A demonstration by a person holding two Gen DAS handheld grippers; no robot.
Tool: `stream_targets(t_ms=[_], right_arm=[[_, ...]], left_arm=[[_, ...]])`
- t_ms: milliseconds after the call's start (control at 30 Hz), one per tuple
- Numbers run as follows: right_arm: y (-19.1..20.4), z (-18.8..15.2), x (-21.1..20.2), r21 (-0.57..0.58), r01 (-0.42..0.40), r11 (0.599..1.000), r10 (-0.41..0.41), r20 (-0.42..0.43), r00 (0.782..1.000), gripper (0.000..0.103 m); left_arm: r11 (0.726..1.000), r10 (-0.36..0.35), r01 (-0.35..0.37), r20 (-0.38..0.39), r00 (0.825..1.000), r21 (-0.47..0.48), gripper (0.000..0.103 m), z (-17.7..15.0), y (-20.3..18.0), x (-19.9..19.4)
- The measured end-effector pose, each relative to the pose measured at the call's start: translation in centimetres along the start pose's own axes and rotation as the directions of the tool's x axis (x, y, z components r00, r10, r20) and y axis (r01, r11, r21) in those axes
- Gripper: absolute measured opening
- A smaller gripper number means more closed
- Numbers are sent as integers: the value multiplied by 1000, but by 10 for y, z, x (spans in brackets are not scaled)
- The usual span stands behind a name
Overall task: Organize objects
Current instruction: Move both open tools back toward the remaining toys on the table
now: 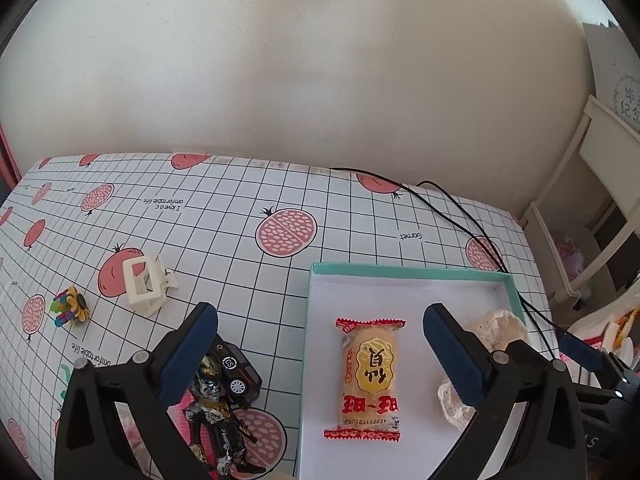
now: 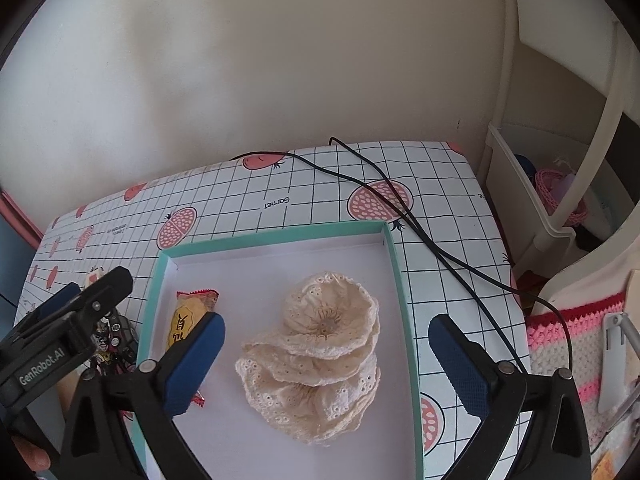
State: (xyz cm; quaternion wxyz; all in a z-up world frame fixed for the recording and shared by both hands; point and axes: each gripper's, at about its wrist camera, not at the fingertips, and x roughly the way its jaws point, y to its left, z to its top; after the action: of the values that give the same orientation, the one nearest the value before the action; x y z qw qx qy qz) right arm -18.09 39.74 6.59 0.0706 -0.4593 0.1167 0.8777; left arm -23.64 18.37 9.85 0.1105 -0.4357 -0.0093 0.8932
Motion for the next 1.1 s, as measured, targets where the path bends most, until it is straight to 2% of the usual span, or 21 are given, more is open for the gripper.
stream_targets(t_ms=[267, 467, 733, 933, 1100], right_arm=[[20, 4, -36, -18, -21, 1000, 22, 47, 999, 103], [48, 3, -70, -62, -55, 997, 60, 84, 995, 103], [107, -8, -106, -153, -104, 983, 121, 110, 987, 103], [150, -14, -120, -195, -143, 970, 168, 120, 978, 103], [184, -17, -110, -215, -182, 959, 204, 85, 975, 103]], left_arm=[[1000, -8, 9, 21, 1000, -21, 102, 5, 20, -42], [997, 15, -10, 65, 998, -81, 102, 9, 59, -88], [983, 68, -46, 122, 990, -177, 102, 1, 121, -147], [973, 123, -97, 112, 986, -209, 103, -15, 159, -166], [959, 160, -134, 88, 983, -248, 103, -23, 192, -167]])
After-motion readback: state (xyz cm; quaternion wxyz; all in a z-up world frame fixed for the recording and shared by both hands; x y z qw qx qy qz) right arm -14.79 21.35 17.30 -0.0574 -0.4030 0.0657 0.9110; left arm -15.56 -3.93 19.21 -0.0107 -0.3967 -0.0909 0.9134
